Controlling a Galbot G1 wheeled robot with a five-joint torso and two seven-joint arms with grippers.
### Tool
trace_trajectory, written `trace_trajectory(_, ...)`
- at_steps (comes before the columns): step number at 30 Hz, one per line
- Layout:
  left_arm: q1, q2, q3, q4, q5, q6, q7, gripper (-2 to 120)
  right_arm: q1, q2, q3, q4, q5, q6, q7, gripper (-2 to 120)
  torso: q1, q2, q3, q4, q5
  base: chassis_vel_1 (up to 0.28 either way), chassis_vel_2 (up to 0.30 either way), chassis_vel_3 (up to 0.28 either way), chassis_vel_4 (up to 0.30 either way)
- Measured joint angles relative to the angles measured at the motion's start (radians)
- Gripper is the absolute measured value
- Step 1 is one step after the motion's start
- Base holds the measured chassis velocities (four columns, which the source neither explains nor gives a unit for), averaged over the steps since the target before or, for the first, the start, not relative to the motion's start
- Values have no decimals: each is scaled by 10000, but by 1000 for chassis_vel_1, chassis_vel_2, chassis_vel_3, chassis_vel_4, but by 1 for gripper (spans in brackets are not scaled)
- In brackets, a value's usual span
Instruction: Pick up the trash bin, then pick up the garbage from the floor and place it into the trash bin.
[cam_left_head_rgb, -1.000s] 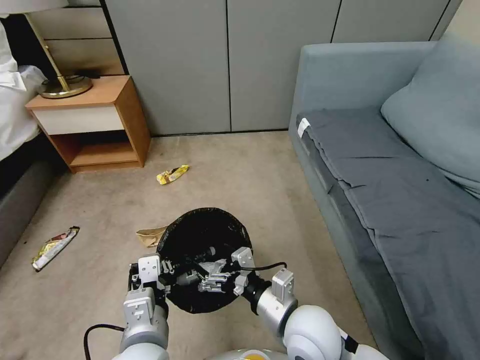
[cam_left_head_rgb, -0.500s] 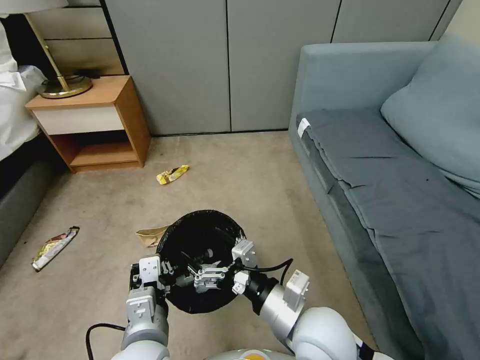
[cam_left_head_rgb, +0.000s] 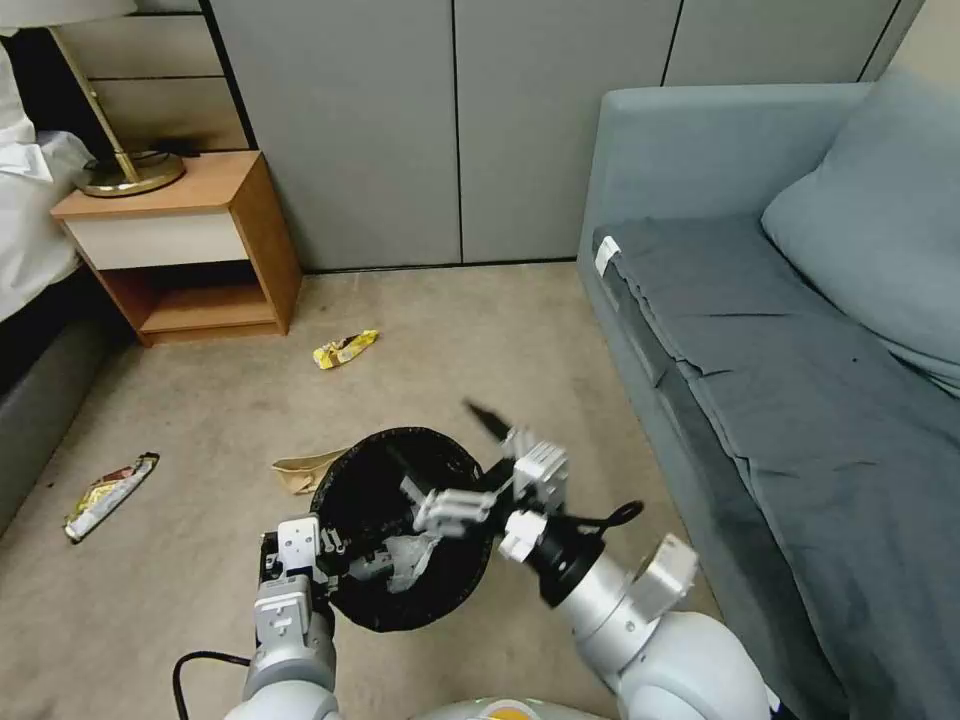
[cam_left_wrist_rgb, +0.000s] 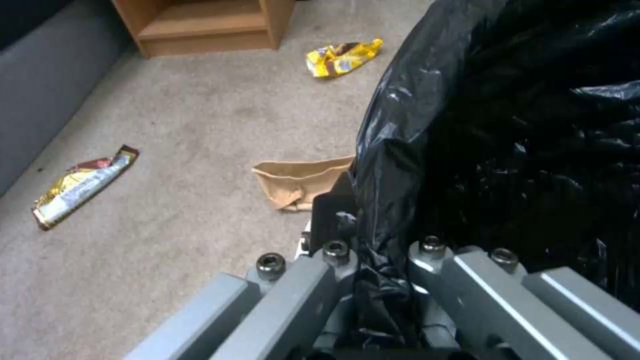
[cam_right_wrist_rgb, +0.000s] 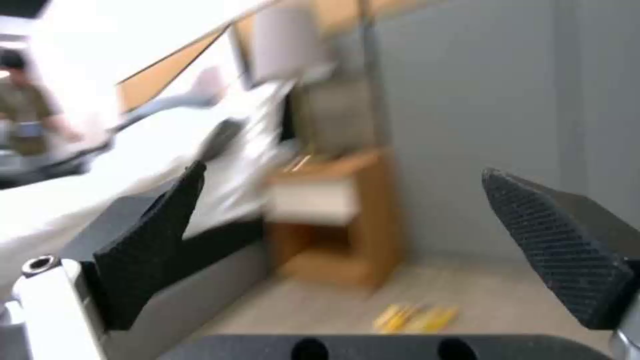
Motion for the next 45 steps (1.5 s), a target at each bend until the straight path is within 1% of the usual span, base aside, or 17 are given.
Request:
trace_trajectory(2, 1, 37, -72, -44, -63, -10, -5, 1, -344, 533, 467, -297, -1738, 840, 161, 100, 0, 0, 0, 0, -1, 0, 0, 0, 0)
trace_trajectory(4, -17, 77, -149, -98, -163, -13, -7, 1, -689, 921, 952, -580, -2955, 1403, 313, 100, 0, 0, 0, 0, 0, 0, 0, 0, 0)
trace_trajectory(6, -25, 84, -161, -106, -186, -14, -7, 1, -755, 982, 1040, -628, -3122, 1486, 341, 100, 0, 0, 0, 0, -1, 0, 0, 0, 0)
trace_trajectory(7, -64, 100, -217, -136, -294, -17, -16, 1, -1036, 1232, 1347, -820, -3619, 1793, 523, 100, 0, 0, 0, -1, 0, 0, 0, 0, 0)
trace_trajectory(8, -64, 100, -217, -136, -294, -17, -16, 1, -1036, 1232, 1347, -820, -3619, 1793, 523, 100, 0, 0, 0, -1, 0, 0, 0, 0, 0)
trace_trajectory(11, -98, 123, -247, -238, -460, -21, -21, 1, -1651, 1706, 1750, -1159, -3772, 2193, 900, 100, 1, 0, 0, -1, -1, 0, 0, 0, 0)
trace_trajectory(13, -100, 125, -248, -252, -475, -22, -21, 1, -1713, 1753, 1785, -1205, -3787, 2234, 939, 100, 0, 0, 0, -2, -1, 0, 0, 0, 0)
trace_trajectory(15, -106, 159, -232, -322, -562, -53, -21, 1, -2051, 2027, 1909, -1531, -3909, 2474, 1251, 100, 0, 0, 0, -1, 0, 0, 0, 0, 0)
trace_trajectory(18, -91, 183, -213, -370, -584, -92, -21, 1, -2218, 2142, 1949, -1710, -3988, 2639, 1350, 100, 0, 0, 0, -1, -1, 0, 0, 0, 0)
trace_trajectory(27, 37, 195, -182, -482, -585, -246, -20, 1, -2331, 2122, 2014, -1806, -3470, 2760, 1348, 100, 0, 0, 0, 0, 0, 0, 0, 0, 0)
trace_trajectory(29, 55, 189, -178, -534, -579, -251, -20, 1, -2324, 2082, 1959, -1832, -3027, 2722, 1461, 100, 0, 0, 0, 0, 0, 25, 23, 8, 11)
trace_trajectory(32, 59, 180, -166, -575, -573, -252, -18, 1, -2326, 2068, 1902, -1828, -2746, 2690, 1565, 100, 0, 0, 0, 0, 0, 47, 46, 30, 35)
trace_trajectory(45, 109, 173, -167, -676, -565, -248, -17, 1, -2251, 2042, 1936, -2006, -3073, 2945, 1320, 100, 0, 0, 0, 0, 0, 72, 71, 71, 79)
